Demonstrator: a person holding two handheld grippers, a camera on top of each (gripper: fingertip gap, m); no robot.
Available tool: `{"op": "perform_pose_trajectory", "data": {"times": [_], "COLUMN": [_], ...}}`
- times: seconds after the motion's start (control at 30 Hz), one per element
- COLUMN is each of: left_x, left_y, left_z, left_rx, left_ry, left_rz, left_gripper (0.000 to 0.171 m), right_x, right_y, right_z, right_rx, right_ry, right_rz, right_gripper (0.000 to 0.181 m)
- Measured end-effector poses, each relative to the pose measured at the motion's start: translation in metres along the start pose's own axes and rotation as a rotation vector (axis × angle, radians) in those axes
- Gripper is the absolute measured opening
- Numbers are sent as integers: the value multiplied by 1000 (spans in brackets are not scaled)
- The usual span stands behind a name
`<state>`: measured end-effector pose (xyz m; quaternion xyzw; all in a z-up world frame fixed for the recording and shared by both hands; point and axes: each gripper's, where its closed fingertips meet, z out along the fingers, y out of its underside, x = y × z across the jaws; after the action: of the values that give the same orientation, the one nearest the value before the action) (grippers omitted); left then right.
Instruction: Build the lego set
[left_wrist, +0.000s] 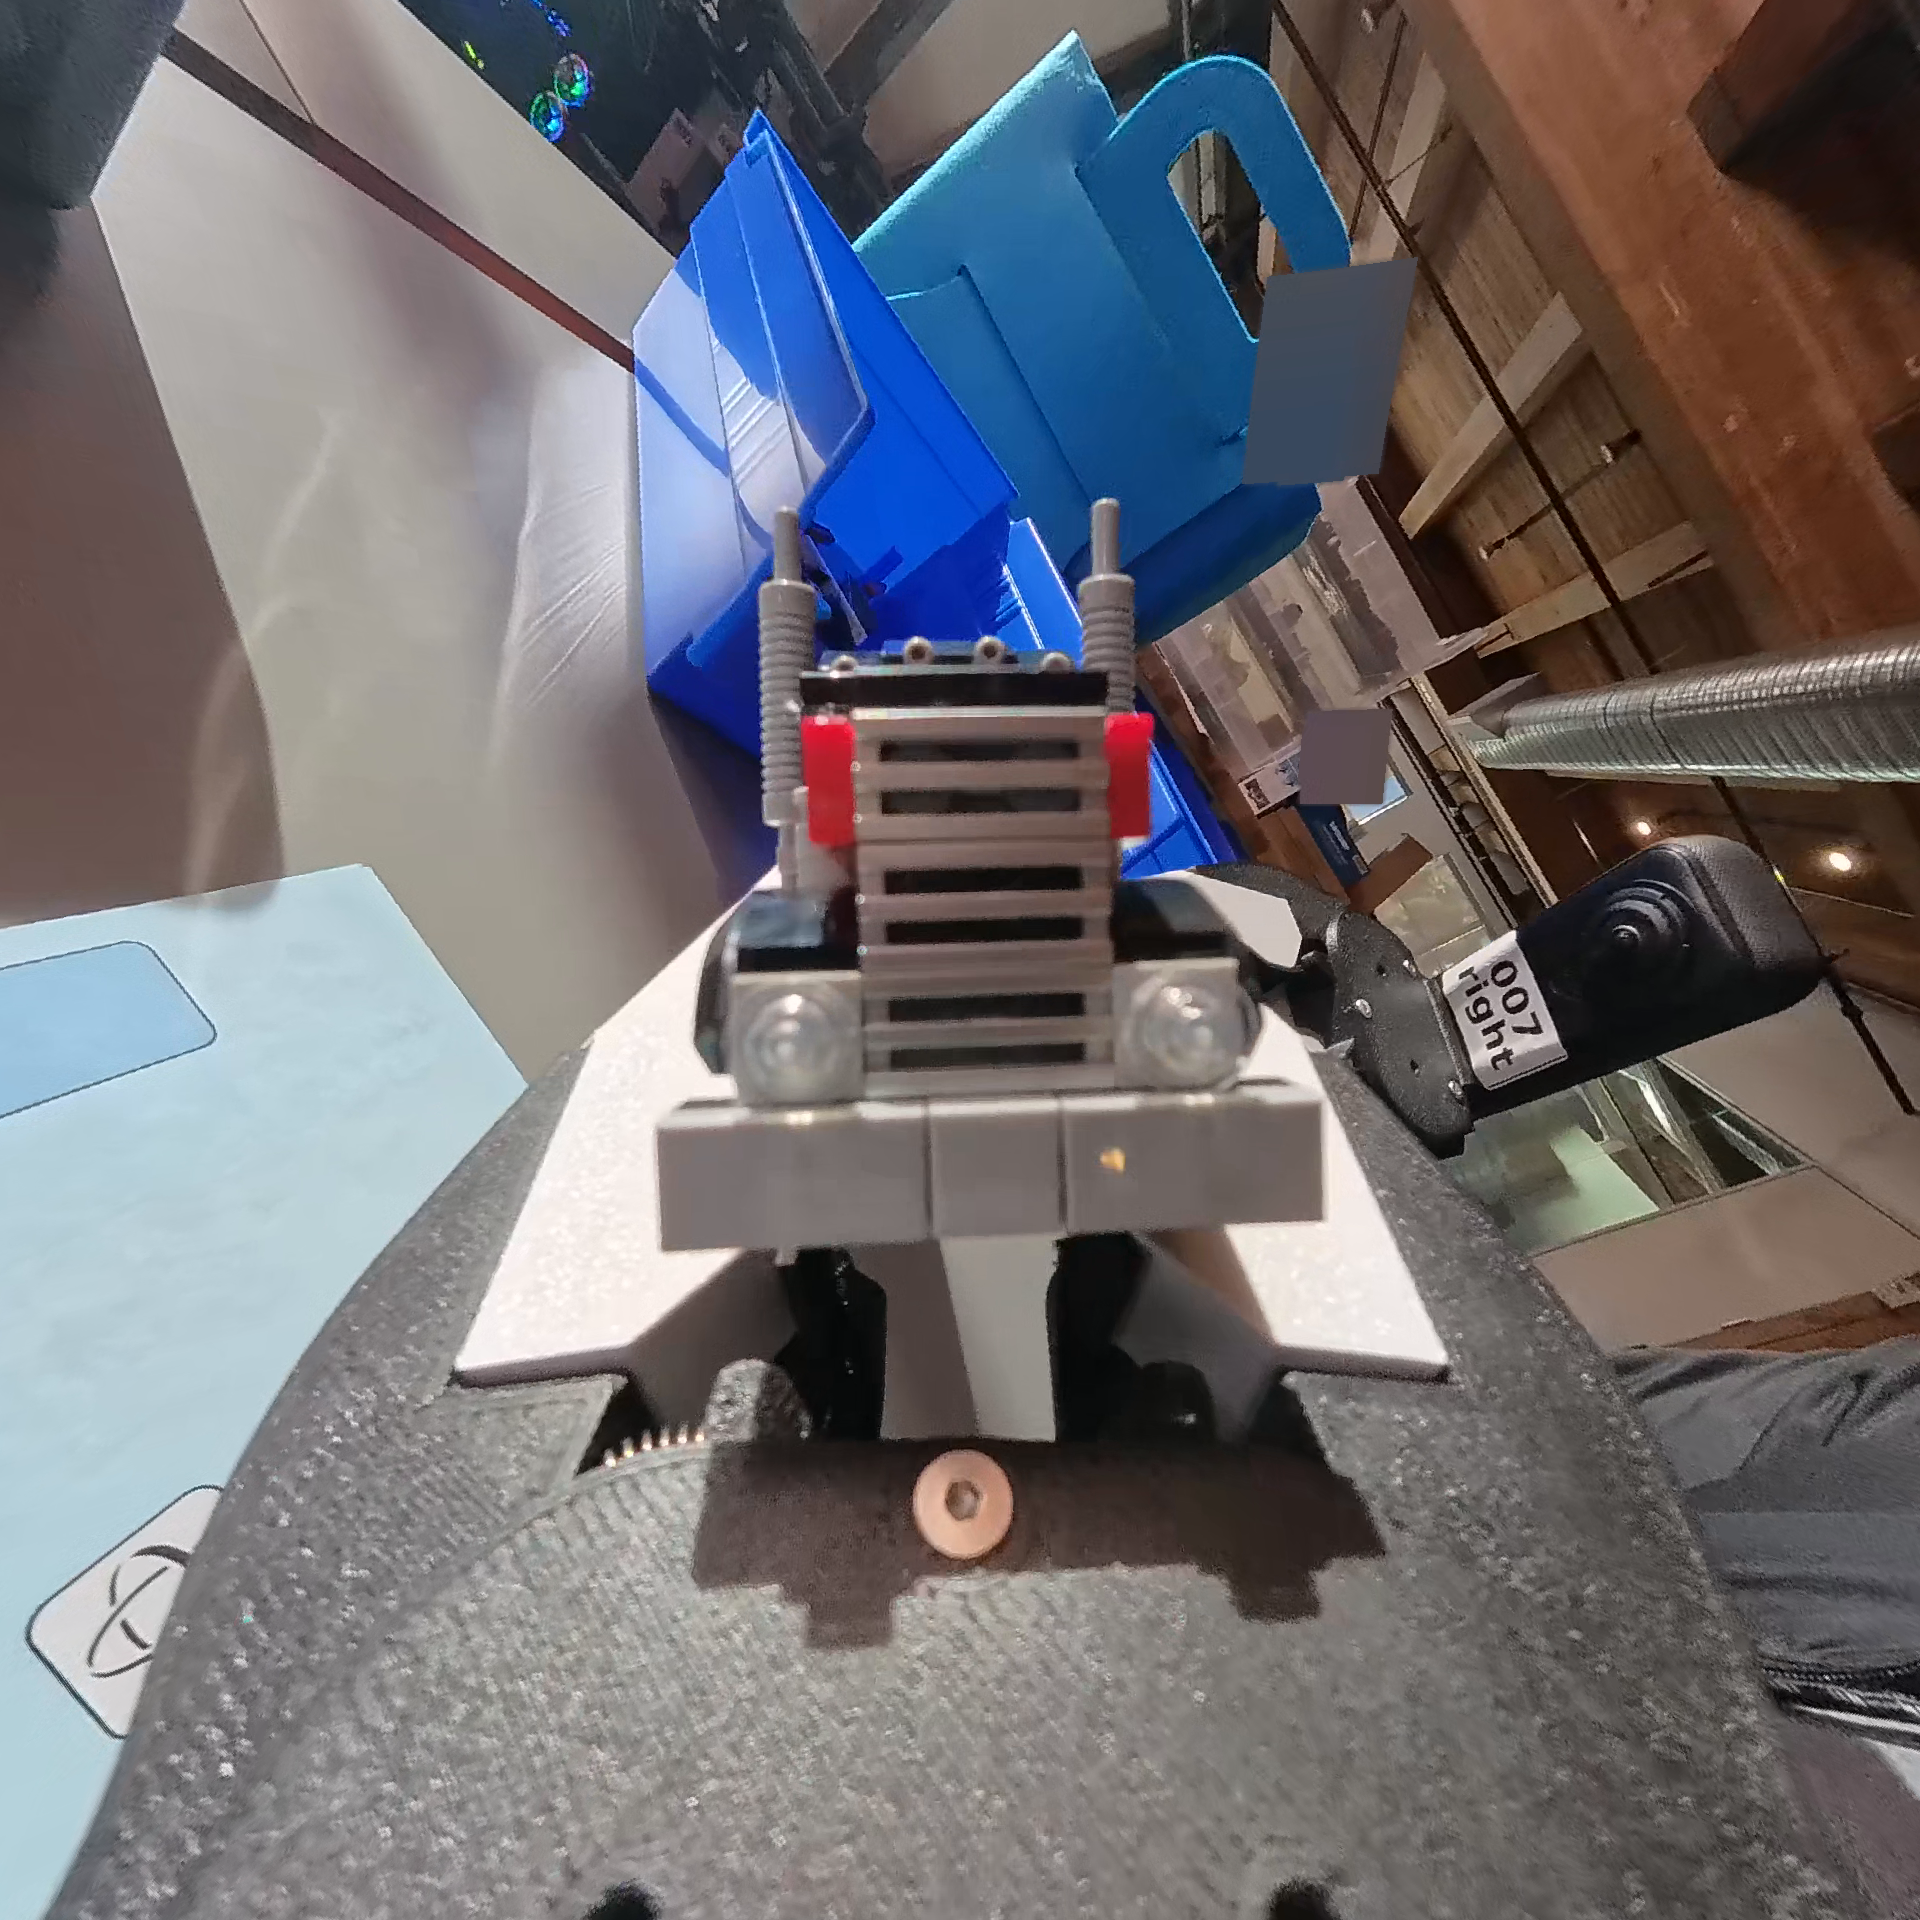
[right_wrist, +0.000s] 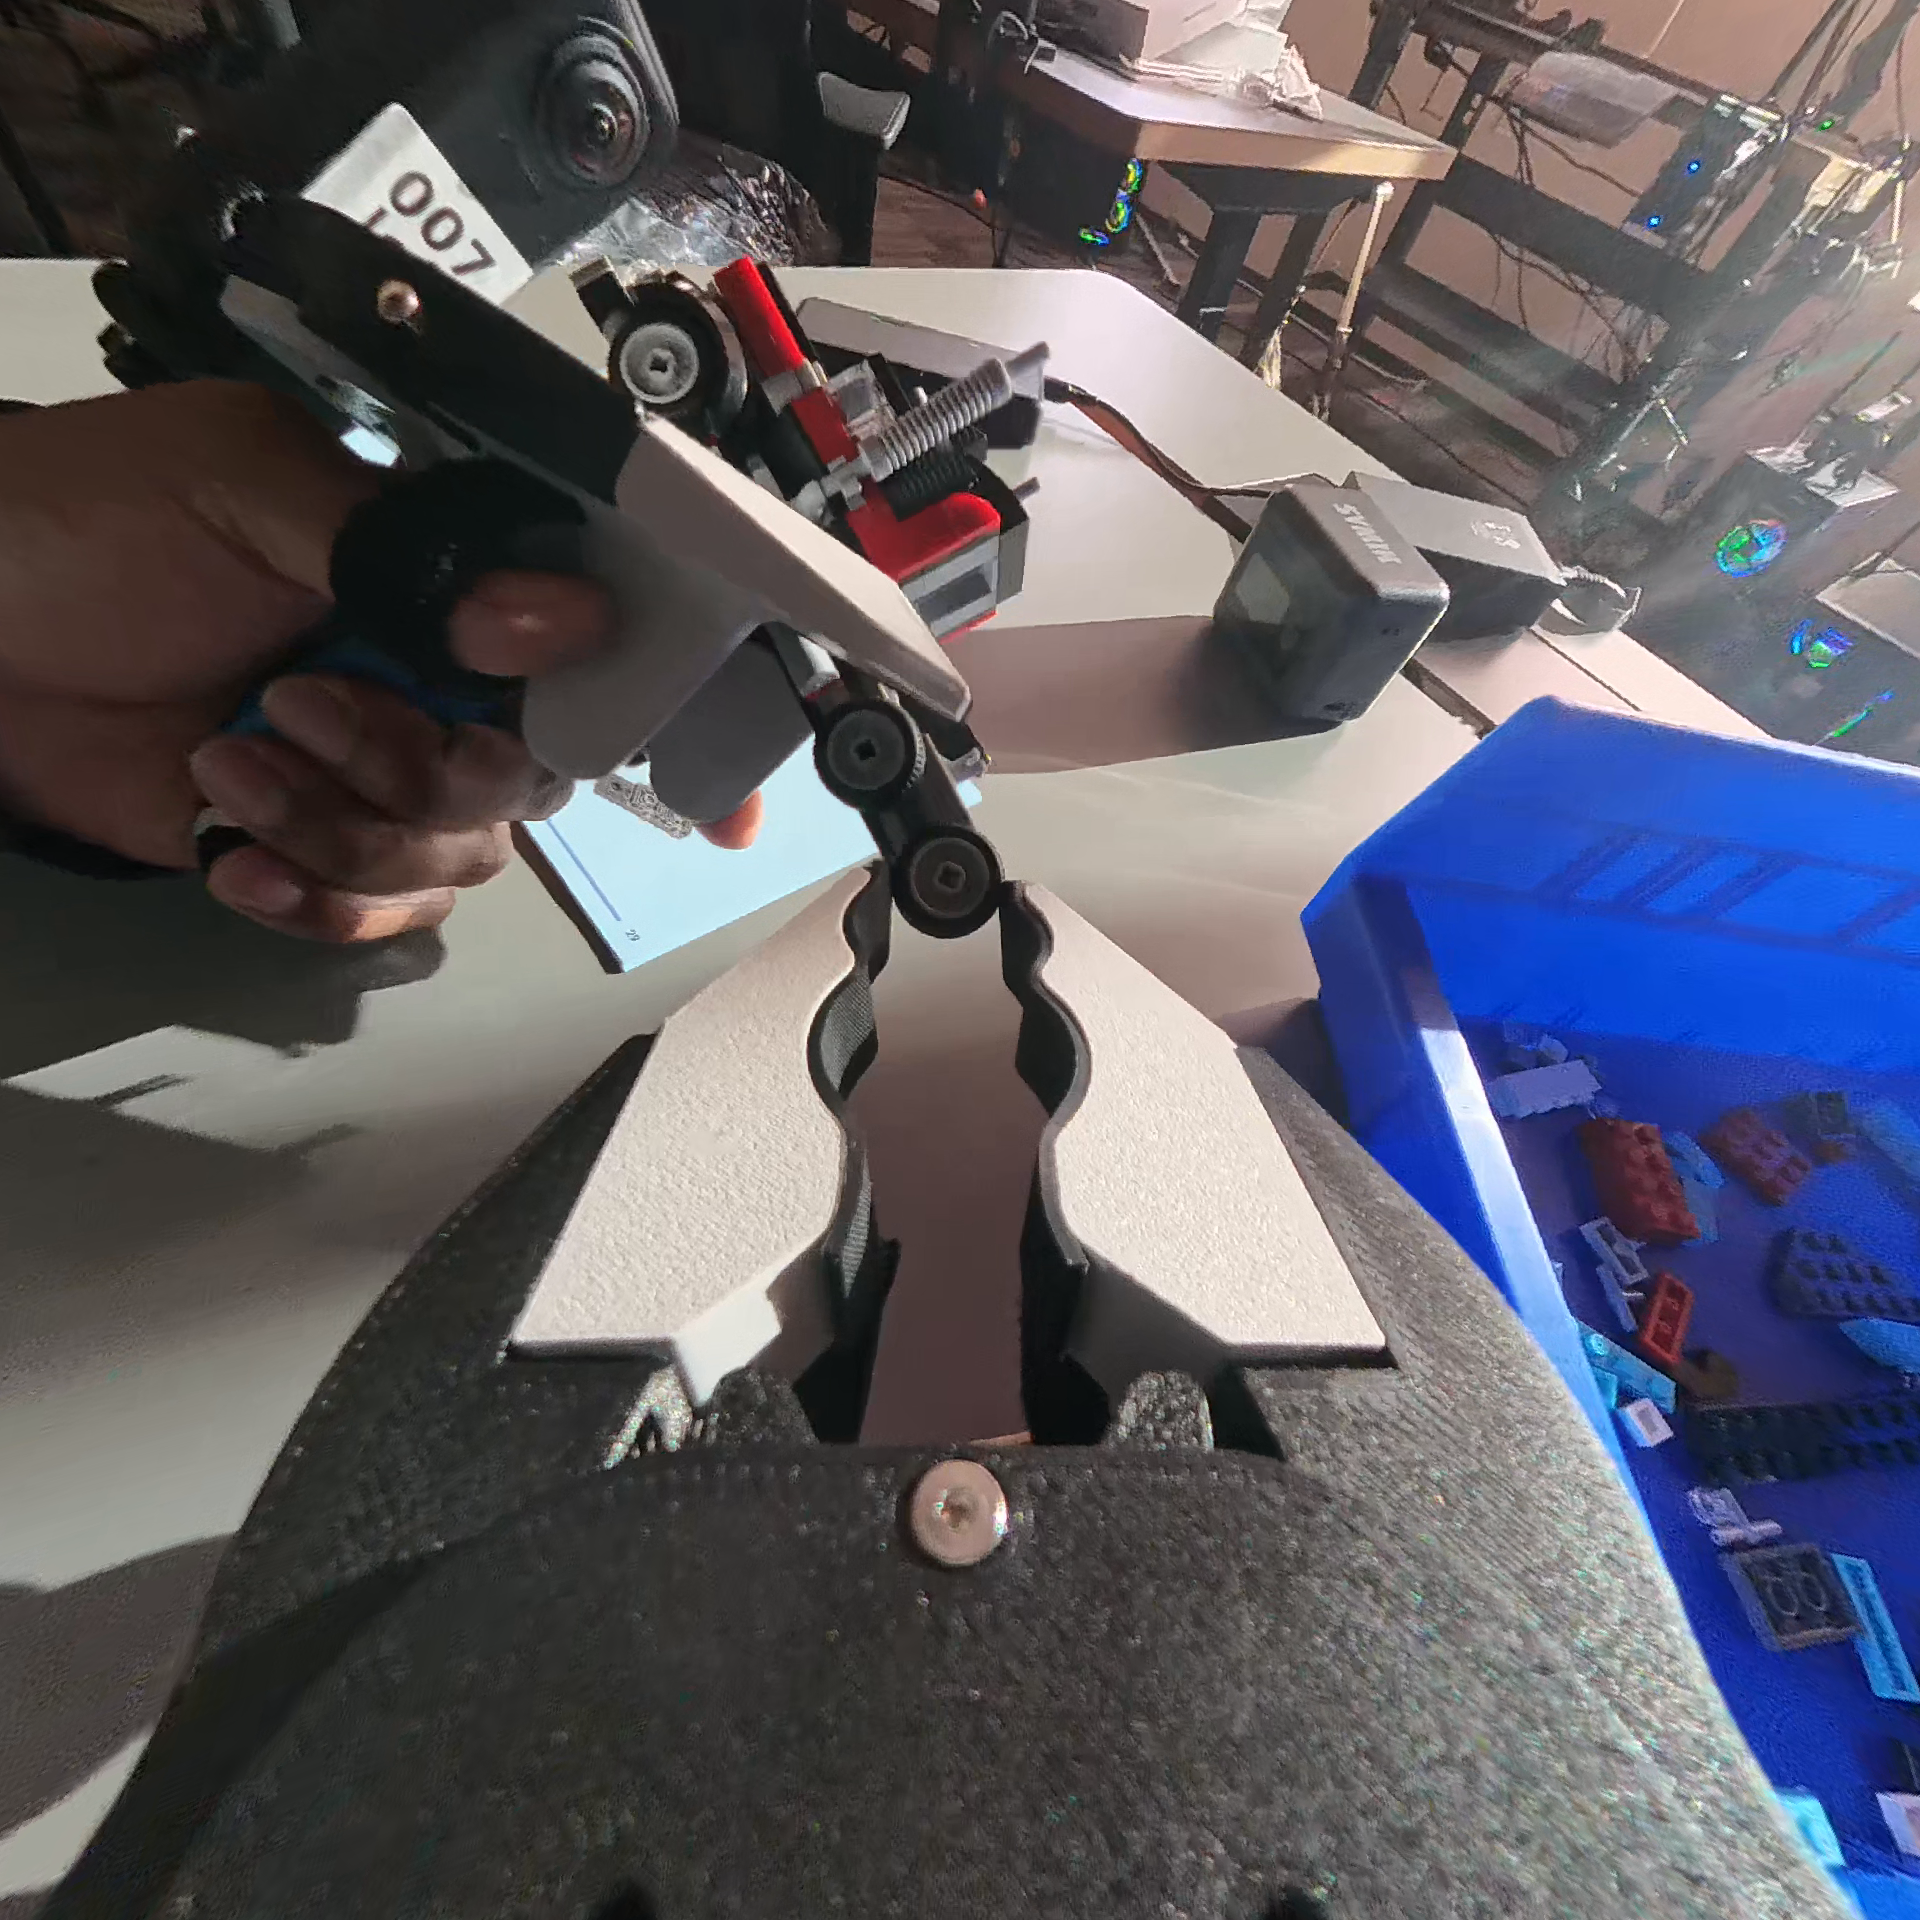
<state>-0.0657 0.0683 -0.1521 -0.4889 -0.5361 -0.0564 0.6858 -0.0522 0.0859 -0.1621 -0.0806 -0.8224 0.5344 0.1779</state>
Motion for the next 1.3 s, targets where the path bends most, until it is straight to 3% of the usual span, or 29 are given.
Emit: {"op": "perform_pose_trajectory", "data": {"times": [0.57,0.6,0.67,0.93,1.3], "left_x": [-1,-1,-1,0,5], "left_y": [2,2,3,1,-2], "left_z": [0,0,0,-1,-2], "left_rx": [2,3,6,20,32], "left_ry": [-12,-11,-4,37,115], "left_rz": [-17,-24,-50,-122,-245], "left_gripper": [51,56,45,56,57], "right_x": [-3,-3,-4,-6,-10], "right_y": [-1,-1,-1,-2,-6], "right_z": [2,3,3,2,0], "right_rx": [11,12,13,22,41], "right_ry": [8,9,7,-9,-21], "right_rz": [-9,-8,-10,-11,-55], "right_gripper": [24,24,24,24,24]}}
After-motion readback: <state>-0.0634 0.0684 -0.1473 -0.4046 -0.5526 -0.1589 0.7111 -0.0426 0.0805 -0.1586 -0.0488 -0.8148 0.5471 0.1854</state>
